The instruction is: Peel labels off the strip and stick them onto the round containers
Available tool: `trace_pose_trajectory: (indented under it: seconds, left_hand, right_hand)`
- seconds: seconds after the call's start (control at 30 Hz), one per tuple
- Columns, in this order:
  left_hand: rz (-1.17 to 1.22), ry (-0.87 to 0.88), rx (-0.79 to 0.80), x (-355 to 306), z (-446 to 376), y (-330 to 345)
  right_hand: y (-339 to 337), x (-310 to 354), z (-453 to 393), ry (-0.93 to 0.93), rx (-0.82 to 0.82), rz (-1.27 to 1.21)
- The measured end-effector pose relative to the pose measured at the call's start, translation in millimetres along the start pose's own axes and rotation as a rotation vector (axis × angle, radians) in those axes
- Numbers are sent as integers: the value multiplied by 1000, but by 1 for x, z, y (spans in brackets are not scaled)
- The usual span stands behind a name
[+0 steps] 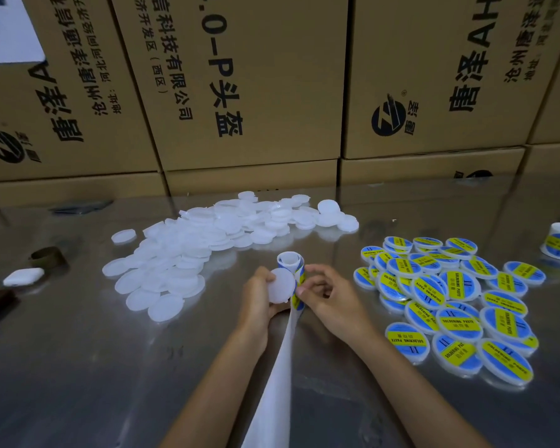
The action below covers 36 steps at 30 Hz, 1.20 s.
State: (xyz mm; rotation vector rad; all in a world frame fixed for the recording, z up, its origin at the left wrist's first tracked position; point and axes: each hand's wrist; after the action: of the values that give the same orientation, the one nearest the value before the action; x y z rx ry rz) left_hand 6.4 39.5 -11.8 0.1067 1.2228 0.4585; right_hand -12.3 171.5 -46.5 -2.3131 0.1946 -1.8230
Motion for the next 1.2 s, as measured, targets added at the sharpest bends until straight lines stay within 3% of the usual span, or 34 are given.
trace_pose_trajectory:
  seconds: [0.3, 0.6, 0.8, 0.93, 1.2]
  left_hand:
    - [38, -69, -19, -3, -11, -2]
    - [-227, 186, -34, 3, -12, -3]
    - [-324, 313, 28, 7, -6, -6]
    - [-254, 281, 8, 5, -5, -5]
    - [-130, 188, 25, -6, -6, -8]
  right_hand:
    - [3, -10, 0, -21, -115, 198]
    - [1, -7, 7, 16, -194, 260]
    - [-1, -4, 11, -151, -206, 502]
    - [-1, 1, 12, -300, -218, 614]
    - [-2, 6, 17, -338, -138, 639]
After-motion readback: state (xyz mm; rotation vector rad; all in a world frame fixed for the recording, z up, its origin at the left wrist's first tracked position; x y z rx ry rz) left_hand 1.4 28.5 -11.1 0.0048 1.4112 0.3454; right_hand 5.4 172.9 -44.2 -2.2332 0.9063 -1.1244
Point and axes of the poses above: each hand's wrist, its own z-axis away from the middle knuckle, its own y-axis out of the palm, x = y × z, and after that the axes turned 1 degree about z, right-handed
